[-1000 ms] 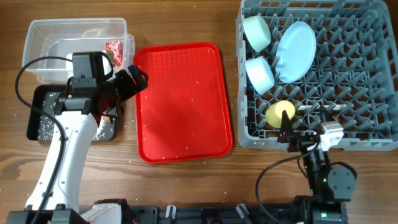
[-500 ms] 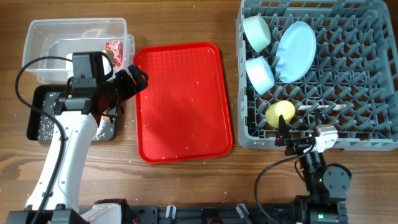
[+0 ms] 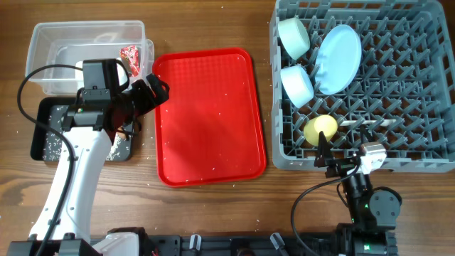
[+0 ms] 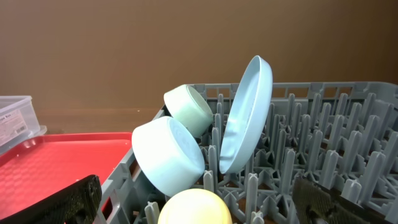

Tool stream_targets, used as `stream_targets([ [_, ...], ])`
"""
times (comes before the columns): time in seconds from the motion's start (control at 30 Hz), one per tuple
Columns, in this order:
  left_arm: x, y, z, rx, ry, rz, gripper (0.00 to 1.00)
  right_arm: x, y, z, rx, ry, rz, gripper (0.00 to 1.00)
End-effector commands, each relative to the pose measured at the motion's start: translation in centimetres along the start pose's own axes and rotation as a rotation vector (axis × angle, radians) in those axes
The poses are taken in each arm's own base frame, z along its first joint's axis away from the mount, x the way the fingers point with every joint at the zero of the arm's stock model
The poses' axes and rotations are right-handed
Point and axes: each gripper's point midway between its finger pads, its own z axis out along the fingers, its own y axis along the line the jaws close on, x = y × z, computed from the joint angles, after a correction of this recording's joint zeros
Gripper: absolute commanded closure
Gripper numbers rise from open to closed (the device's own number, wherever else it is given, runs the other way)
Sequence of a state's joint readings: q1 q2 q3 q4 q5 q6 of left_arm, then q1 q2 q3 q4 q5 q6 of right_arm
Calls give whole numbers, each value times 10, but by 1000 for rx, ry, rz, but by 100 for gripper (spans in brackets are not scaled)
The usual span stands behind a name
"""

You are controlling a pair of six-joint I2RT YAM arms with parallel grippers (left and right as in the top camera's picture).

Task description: Sort waste into correct bins and load items into the dishwasher rack

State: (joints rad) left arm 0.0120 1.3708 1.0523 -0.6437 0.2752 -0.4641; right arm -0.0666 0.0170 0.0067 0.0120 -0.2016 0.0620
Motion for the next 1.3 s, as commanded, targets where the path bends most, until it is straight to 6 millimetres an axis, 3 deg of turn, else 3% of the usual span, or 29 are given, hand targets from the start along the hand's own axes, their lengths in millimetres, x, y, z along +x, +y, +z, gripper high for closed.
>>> stream_targets([
  [0.0, -5, -6, -7, 11, -21, 25, 0, -3, 1, -1, 0, -15, -3, 0],
  [0.1, -6, -1, -12, -16, -39, 23, 0, -3, 1, -1, 0, -15, -3, 0],
  [0.23, -14, -11, -30, 20, -101, 37, 0, -3, 0, -1, 0, -15, -3, 0],
  [0.43, -28, -41, -81, 104, -307, 334, 0, -3, 0, -1, 0, -15, -3, 0],
  [0.53, -25, -45, -107, 147, -431, 365, 0, -3, 1, -1, 0, -15, -3, 0],
  [0.63, -18, -43, -118, 182, -534, 387, 0, -3, 1, -1, 0, -15, -3, 0],
  [0.9, 24, -5, -117, 221, -757, 410, 0, -3, 1, -1, 0, -15, -3, 0],
  [1.27, 57, 28, -95, 250, -883, 420, 0, -3, 1, -1, 0, -15, -3, 0],
])
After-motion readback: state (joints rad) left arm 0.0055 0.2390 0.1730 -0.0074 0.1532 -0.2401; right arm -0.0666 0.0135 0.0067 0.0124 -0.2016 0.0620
